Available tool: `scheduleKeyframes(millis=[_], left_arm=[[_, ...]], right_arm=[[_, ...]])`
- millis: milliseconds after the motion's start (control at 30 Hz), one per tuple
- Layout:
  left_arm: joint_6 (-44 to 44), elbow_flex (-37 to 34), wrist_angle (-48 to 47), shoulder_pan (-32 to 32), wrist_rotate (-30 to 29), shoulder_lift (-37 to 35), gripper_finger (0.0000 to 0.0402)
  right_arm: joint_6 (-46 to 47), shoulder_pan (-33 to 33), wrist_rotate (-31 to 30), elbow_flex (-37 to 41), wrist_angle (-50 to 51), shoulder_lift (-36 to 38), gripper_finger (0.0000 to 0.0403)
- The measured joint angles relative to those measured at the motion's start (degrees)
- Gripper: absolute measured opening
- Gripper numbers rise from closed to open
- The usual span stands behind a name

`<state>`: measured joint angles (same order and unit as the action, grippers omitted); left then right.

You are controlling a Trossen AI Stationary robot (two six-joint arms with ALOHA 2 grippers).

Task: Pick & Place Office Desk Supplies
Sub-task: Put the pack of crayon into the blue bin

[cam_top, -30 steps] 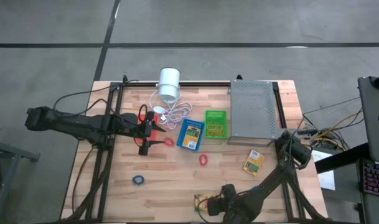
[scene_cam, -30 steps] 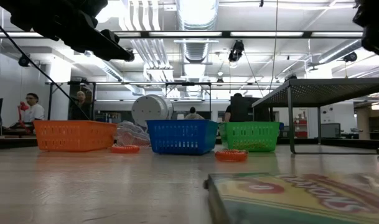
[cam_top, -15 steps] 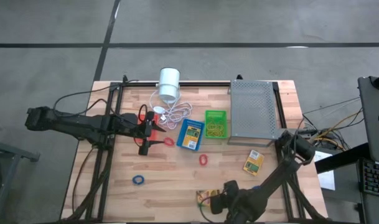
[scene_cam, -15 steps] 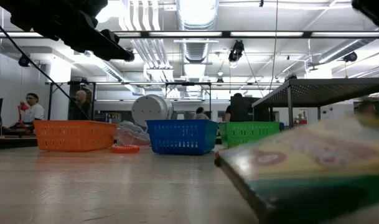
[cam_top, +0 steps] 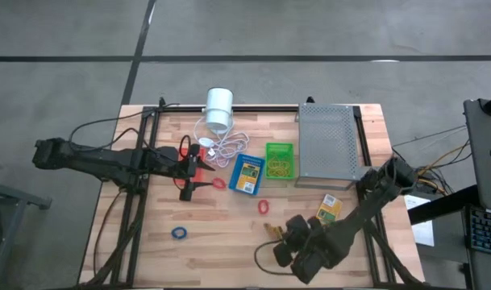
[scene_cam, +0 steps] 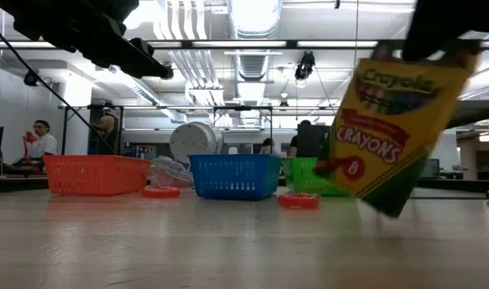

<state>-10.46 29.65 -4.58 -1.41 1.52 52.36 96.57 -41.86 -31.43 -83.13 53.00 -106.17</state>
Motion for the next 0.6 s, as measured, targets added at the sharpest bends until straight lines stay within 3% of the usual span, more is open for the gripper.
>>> scheduleKeyframes(millis=[600], left_arm=[[0.0,0.0,-0.06,0.07,0.0,0.0,0.023]], right_arm=[[-46.36,16.07,7.96,-0.11,-0.15,8.73,0.0008]])
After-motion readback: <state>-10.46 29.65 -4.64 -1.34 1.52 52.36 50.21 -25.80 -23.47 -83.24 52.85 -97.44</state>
